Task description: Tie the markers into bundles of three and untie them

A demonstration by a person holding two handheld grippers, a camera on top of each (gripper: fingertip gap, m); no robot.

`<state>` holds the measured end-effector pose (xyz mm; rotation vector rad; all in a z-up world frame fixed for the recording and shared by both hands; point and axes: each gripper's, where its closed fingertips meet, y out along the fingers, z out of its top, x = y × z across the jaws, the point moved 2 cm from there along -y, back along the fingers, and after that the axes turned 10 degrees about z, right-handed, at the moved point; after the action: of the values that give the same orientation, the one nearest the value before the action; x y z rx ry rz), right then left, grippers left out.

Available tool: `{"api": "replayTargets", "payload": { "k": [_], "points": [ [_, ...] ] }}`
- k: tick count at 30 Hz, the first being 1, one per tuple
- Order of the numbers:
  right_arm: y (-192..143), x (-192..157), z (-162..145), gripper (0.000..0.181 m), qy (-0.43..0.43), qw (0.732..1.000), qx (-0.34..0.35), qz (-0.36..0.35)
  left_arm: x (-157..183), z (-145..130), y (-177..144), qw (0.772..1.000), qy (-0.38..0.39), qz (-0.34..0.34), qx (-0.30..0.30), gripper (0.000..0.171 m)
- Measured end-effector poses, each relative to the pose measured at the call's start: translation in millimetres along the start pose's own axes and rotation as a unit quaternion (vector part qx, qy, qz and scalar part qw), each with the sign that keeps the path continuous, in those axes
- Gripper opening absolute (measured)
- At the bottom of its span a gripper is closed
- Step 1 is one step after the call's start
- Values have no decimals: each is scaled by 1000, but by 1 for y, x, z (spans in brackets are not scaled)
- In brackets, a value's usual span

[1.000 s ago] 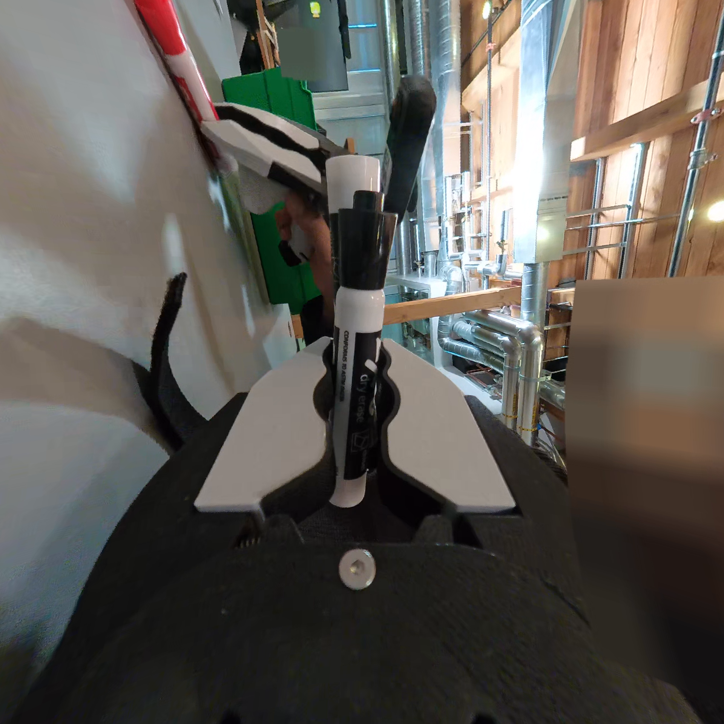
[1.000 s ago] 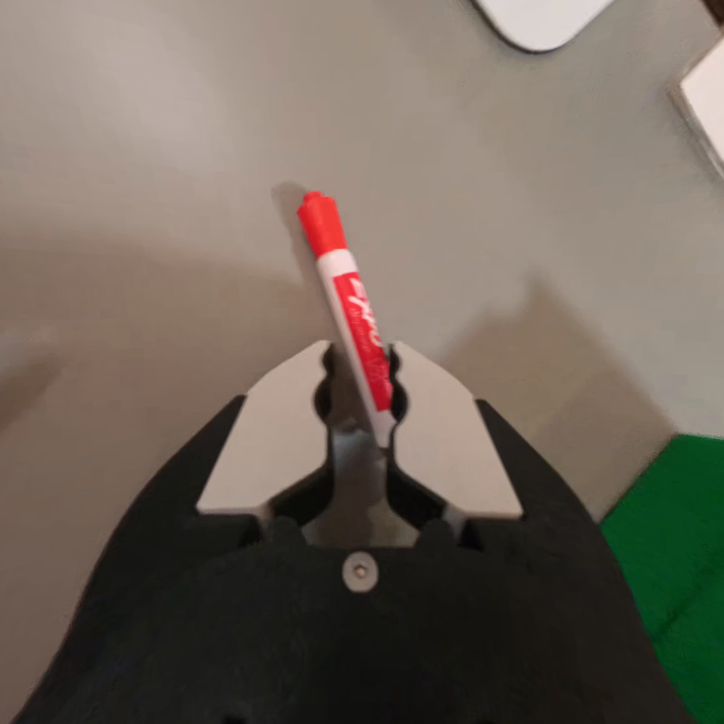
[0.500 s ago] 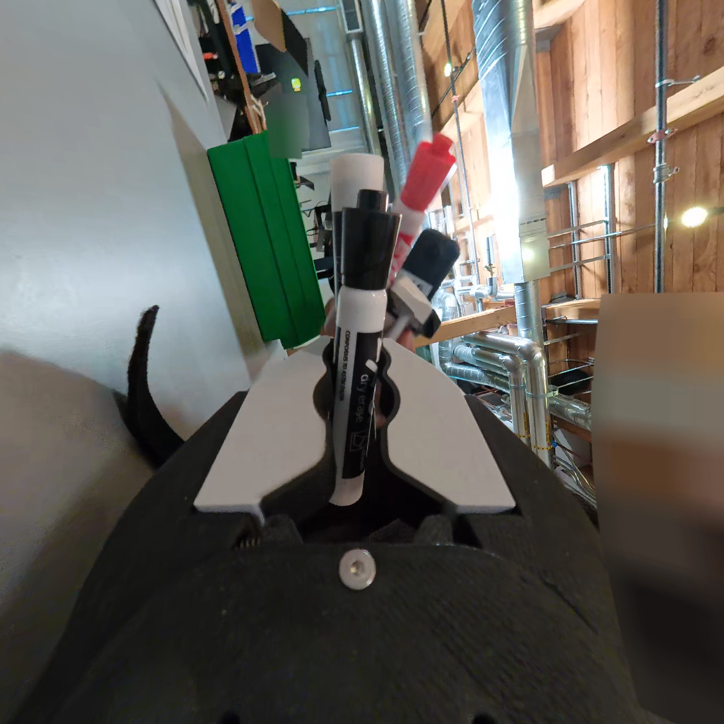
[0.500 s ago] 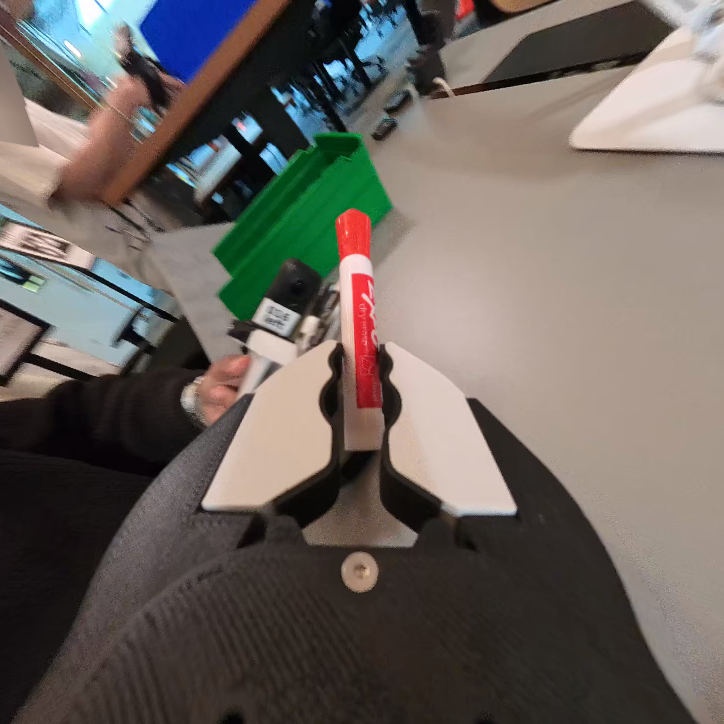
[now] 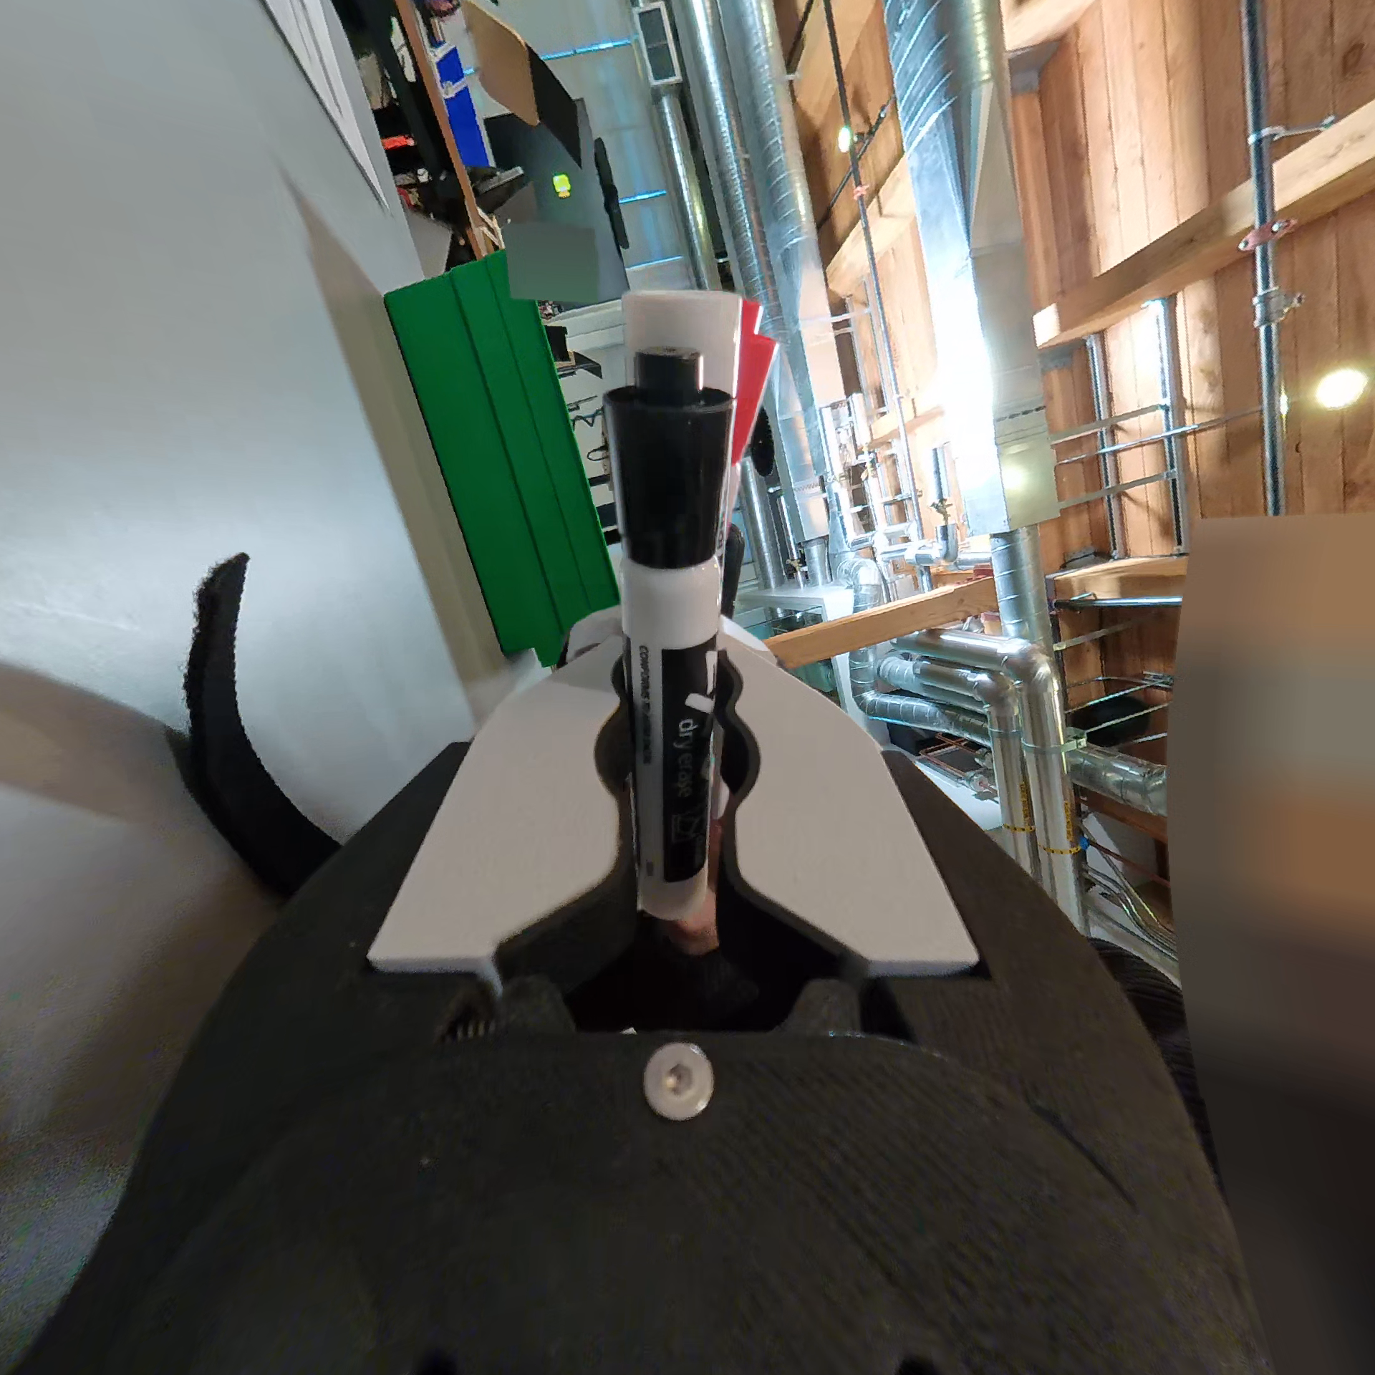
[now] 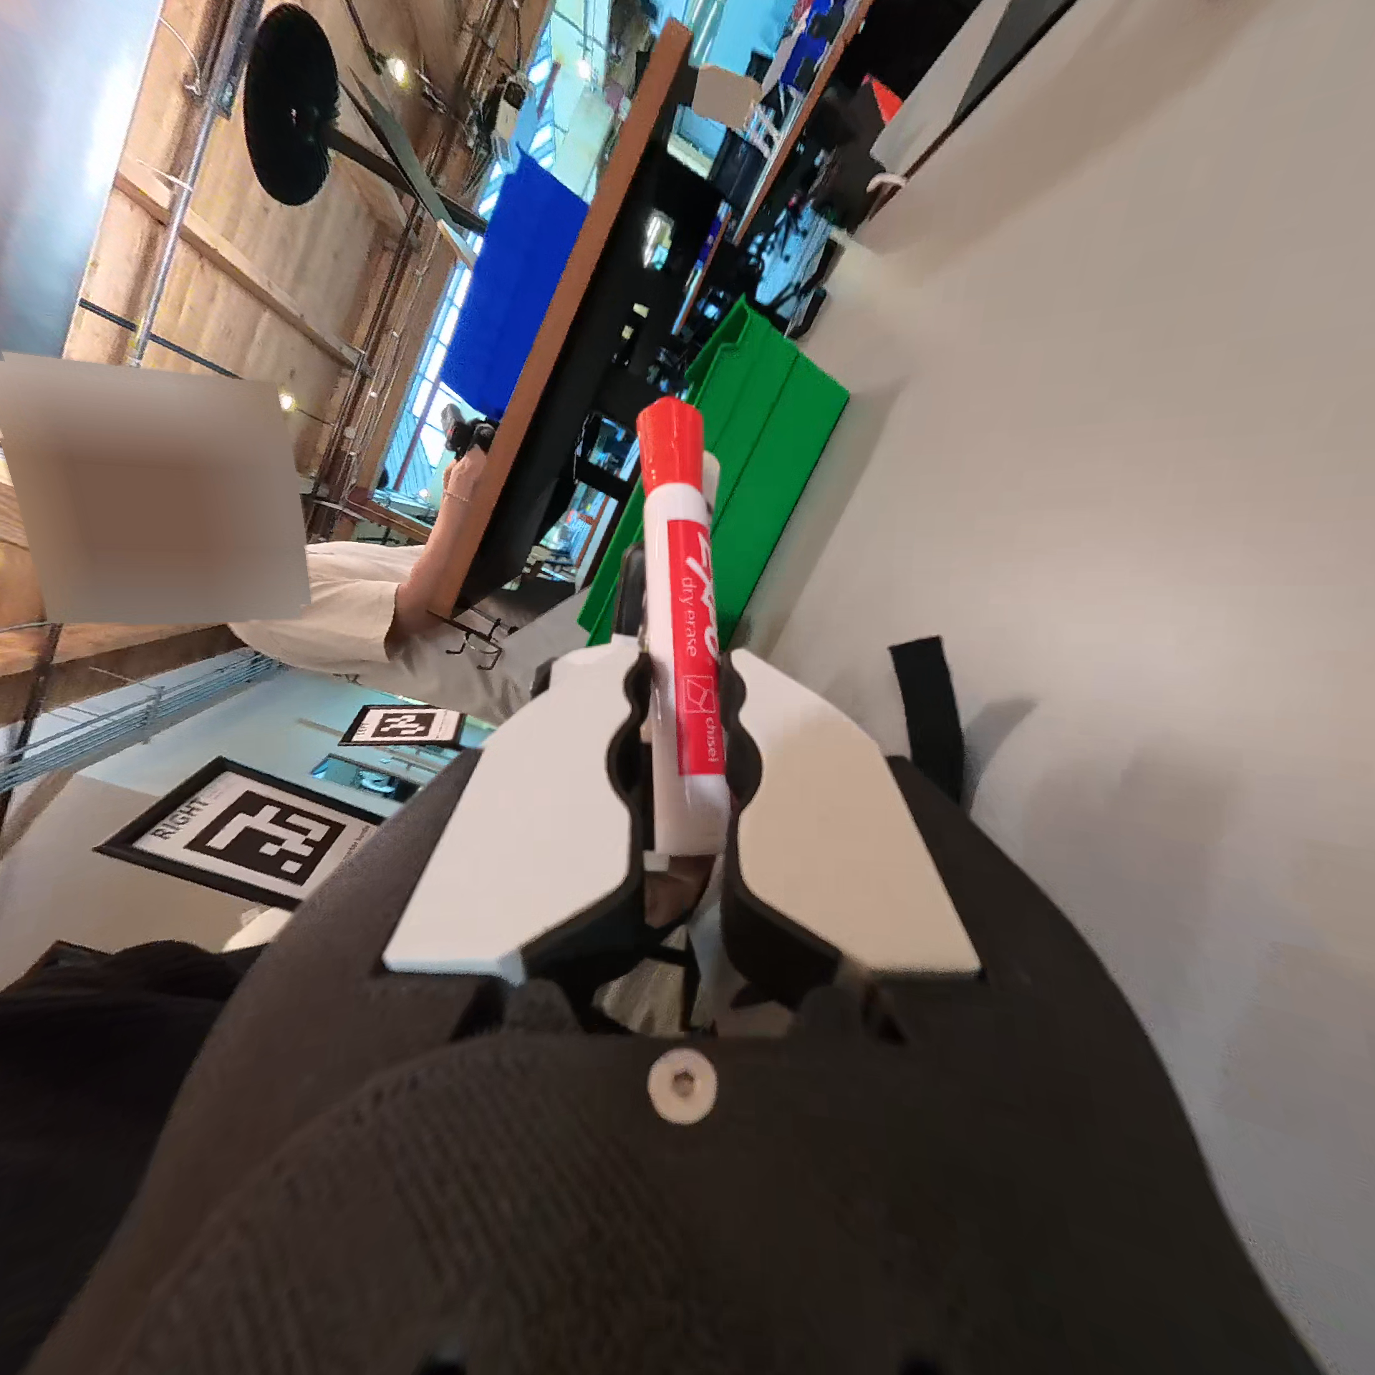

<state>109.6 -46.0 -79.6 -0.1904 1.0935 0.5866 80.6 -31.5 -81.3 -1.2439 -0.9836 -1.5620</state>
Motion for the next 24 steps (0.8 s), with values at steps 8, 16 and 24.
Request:
{"api": "replayTargets", "payload": {
  "k": [8,16,24],
  "points": [
    [0,2,-5,18,30,999,-12,21,-5,1,1,1000,2,12,1,19],
    [0,4,-6,18,72,996,-9,51,-8,1,1,1000,17,24,1,23],
    [-2,8,-7,18,91,994,-11,55,-10,1,3,998,50,44,4,23]
  ]
}}
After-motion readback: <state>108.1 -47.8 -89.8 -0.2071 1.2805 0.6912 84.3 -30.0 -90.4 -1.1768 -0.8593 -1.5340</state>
